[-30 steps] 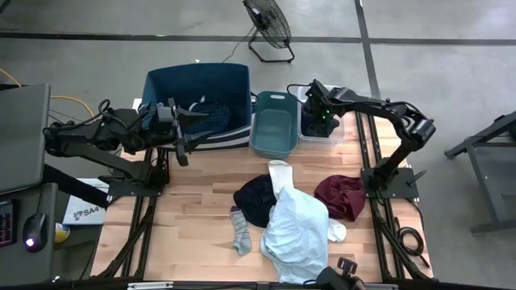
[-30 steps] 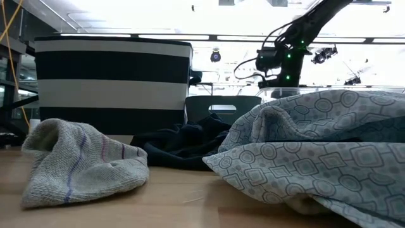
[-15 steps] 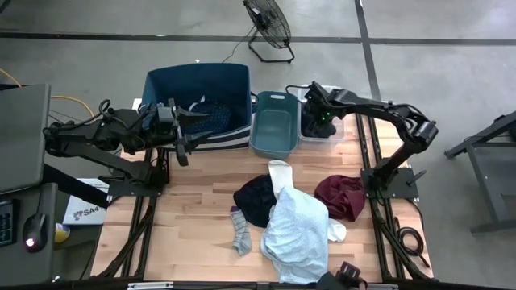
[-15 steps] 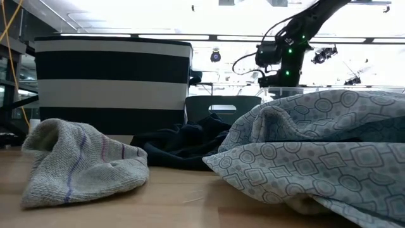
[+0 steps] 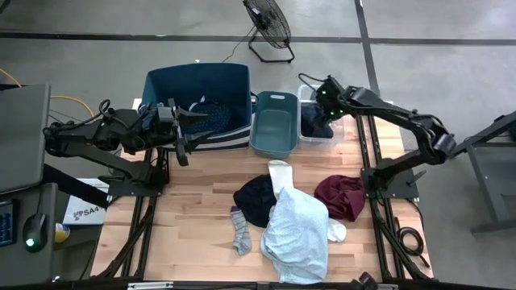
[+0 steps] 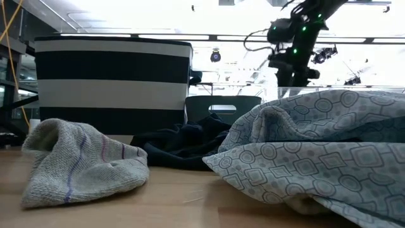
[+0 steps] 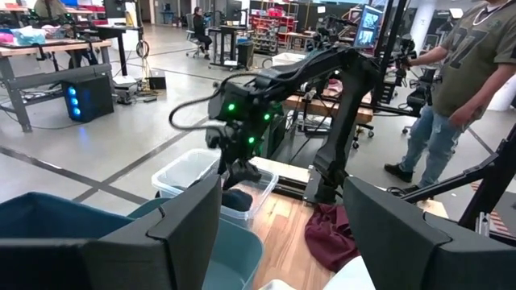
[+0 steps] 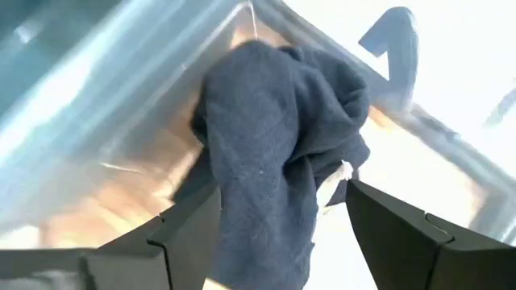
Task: Pick & Place Cloths
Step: Put the black underwear into the transparent bin, then put the red underwear into the transparent bin
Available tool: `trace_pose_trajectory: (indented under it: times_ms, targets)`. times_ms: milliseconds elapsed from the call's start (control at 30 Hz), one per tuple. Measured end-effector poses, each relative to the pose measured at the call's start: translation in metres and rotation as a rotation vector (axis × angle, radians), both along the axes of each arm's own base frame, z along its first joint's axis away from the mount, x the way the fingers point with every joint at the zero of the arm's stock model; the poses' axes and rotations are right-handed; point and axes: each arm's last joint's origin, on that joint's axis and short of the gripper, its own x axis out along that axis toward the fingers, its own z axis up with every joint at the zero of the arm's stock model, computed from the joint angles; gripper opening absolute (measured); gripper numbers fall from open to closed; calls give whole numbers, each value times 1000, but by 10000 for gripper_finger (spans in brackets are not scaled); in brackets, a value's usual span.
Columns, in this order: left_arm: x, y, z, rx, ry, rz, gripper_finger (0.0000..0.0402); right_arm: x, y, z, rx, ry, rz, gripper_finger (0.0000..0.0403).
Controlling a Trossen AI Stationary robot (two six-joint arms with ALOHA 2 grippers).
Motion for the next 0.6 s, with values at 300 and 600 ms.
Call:
trace_pose_trajectory:
  times_ms: [300, 600]
  targets:
    - [0, 0, 0, 0, 0, 0, 255, -19, 25, 35, 119, -275, -95, 258]
    - [0, 0, -2, 3, 19, -1, 255, -45, 56, 51, 389, -384, -186, 258]
